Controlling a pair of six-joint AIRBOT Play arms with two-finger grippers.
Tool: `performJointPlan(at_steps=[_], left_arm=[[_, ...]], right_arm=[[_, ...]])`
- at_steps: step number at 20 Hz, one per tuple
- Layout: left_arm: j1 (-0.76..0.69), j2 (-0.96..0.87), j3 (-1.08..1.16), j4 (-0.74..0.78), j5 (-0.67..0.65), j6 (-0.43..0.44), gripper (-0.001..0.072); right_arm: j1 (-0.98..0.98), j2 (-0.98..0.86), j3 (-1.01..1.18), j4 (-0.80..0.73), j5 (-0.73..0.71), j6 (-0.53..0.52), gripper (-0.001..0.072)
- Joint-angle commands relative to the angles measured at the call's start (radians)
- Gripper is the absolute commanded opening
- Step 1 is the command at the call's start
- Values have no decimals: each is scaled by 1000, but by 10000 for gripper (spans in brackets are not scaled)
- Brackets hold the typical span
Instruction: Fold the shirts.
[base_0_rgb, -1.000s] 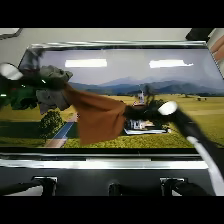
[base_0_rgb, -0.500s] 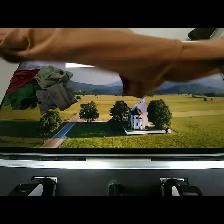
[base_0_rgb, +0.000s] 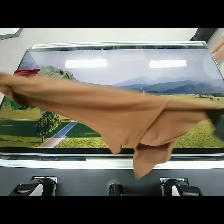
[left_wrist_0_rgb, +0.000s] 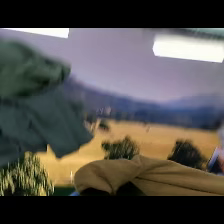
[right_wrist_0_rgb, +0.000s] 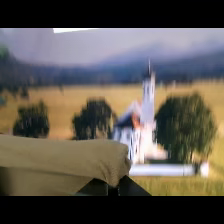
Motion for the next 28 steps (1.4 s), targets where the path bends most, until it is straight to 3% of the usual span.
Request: performJointPlan(at_steps=[1,5,9,13,16,17,18,19,23,25,28], left_arm=[[0,3,-302,-8,55,30,29],[1,-45,-626,-75,303,35,29],[1,-239,-628,-104,397,64,29],[0,-475,-592,-246,482,73,29],[1,-594,-582,-426,579,132,31],[4,-608,-579,-483,592,175,110],[14,-610,-563,-505,584,219,433],[34,-606,-526,-494,543,238,712],[104,-550,-370,-238,256,282,704],[81,-500,-425,-210,206,262,704],[-13,-476,-634,-355,262,202,704]], right_arm=[[-1,-11,-243,82,133,15,38],[-1,-50,-619,174,-164,-20,37],[-1,-280,-669,241,-425,-91,37],[-1,-570,-668,503,-683,-177,37],[-1,-723,-666,789,-743,-310,39],[-2,-735,-661,835,-740,-348,103],[-11,-735,-634,822,-713,-372,335],[-36,-735,-587,779,-642,-381,511],[-198,-731,-352,308,-291,-287,538],[-228,-731,-361,140,-239,-188,534],[-218,-732,-453,197,-256,-205,534]])
